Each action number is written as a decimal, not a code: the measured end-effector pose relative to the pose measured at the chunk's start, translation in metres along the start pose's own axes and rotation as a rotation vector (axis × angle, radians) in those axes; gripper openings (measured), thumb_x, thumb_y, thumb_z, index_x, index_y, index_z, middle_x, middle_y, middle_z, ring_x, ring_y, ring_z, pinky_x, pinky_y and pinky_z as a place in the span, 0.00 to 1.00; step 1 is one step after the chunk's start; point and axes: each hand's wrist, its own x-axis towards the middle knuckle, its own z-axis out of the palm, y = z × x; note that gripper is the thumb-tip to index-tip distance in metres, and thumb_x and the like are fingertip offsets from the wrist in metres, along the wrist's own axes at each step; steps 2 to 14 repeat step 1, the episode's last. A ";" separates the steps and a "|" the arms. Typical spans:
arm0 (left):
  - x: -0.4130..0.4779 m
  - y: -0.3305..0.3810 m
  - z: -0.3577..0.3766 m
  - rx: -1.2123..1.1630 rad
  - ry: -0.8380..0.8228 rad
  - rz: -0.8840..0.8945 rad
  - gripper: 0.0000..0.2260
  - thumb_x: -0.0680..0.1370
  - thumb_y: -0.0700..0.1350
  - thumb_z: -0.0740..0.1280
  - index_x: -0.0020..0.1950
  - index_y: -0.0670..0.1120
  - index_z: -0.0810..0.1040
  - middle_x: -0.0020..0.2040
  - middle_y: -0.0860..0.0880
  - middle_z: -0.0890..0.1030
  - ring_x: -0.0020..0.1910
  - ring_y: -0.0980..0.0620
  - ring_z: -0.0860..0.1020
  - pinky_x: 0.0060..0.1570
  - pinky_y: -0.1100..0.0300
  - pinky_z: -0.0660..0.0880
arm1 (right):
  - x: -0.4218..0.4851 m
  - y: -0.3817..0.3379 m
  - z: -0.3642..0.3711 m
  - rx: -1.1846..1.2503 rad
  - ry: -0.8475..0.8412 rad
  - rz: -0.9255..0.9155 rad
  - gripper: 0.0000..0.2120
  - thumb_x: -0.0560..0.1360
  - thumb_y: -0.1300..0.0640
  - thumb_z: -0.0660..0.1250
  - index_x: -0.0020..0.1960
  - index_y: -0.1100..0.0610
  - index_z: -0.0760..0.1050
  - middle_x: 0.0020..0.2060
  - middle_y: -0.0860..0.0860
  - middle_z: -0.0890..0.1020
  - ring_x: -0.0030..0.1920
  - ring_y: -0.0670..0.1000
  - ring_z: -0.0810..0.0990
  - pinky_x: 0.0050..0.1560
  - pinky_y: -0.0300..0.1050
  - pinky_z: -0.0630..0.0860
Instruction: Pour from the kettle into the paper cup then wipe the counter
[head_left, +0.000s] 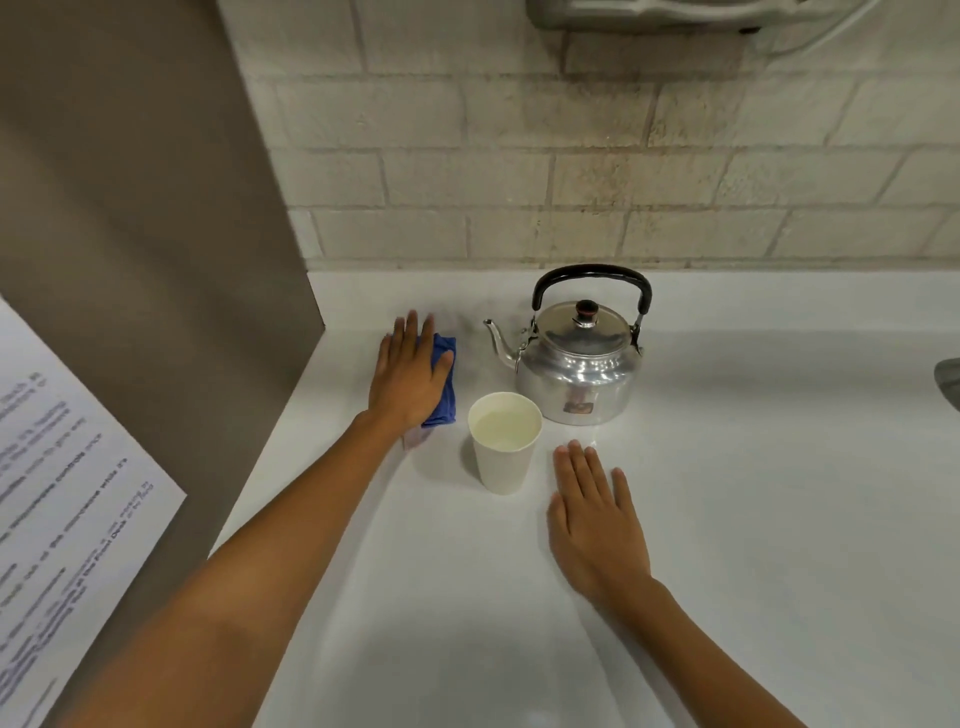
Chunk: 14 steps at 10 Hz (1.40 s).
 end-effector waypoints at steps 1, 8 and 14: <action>-0.004 0.010 -0.020 0.049 0.069 0.050 0.26 0.80 0.53 0.47 0.74 0.44 0.43 0.77 0.42 0.45 0.75 0.45 0.43 0.73 0.51 0.41 | 0.002 0.000 -0.006 0.002 0.049 0.039 0.26 0.80 0.53 0.43 0.75 0.54 0.39 0.77 0.52 0.44 0.76 0.51 0.40 0.75 0.52 0.39; -0.004 0.010 -0.020 0.049 0.069 0.050 0.26 0.80 0.53 0.47 0.74 0.44 0.43 0.77 0.42 0.45 0.75 0.45 0.43 0.73 0.51 0.41 | 0.002 0.000 -0.006 0.002 0.049 0.039 0.26 0.80 0.53 0.43 0.75 0.54 0.39 0.77 0.52 0.44 0.76 0.51 0.40 0.75 0.52 0.39; -0.004 0.010 -0.020 0.049 0.069 0.050 0.26 0.80 0.53 0.47 0.74 0.44 0.43 0.77 0.42 0.45 0.75 0.45 0.43 0.73 0.51 0.41 | 0.002 0.000 -0.006 0.002 0.049 0.039 0.26 0.80 0.53 0.43 0.75 0.54 0.39 0.77 0.52 0.44 0.76 0.51 0.40 0.75 0.52 0.39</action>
